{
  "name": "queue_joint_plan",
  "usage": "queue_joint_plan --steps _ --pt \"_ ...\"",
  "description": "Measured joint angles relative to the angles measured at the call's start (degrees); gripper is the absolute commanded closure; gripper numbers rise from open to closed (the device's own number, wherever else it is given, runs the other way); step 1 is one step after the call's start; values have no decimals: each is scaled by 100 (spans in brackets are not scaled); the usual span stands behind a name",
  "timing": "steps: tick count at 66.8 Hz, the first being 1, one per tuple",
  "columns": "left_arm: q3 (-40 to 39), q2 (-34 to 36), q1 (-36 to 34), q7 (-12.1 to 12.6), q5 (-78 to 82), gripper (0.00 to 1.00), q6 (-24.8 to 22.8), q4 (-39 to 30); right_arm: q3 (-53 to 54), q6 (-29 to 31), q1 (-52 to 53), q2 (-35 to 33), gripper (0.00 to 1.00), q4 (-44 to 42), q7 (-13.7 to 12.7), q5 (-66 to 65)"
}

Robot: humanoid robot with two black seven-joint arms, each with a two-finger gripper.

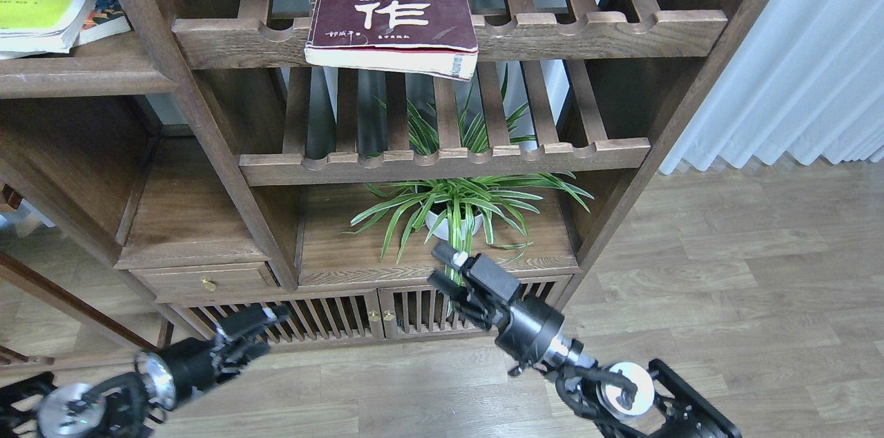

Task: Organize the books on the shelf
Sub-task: 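Raise the right gripper up to the dark red book on the top shelf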

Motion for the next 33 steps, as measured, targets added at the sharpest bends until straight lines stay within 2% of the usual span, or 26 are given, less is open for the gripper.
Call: queue_joint_plan --steps 13,26,33 --pt "-232 -487 6 -98 -23 1 0 468 198 -482 205 -1 1 515 27 -27" --pt "-328 -576 -1 -116 7 1 0 536 270 -1156 439 -1 1 894 280 -187" --pt "-329 -579 1 -115 27 1 0 537 283 -1490 552 -1 1 1047 332 -330"
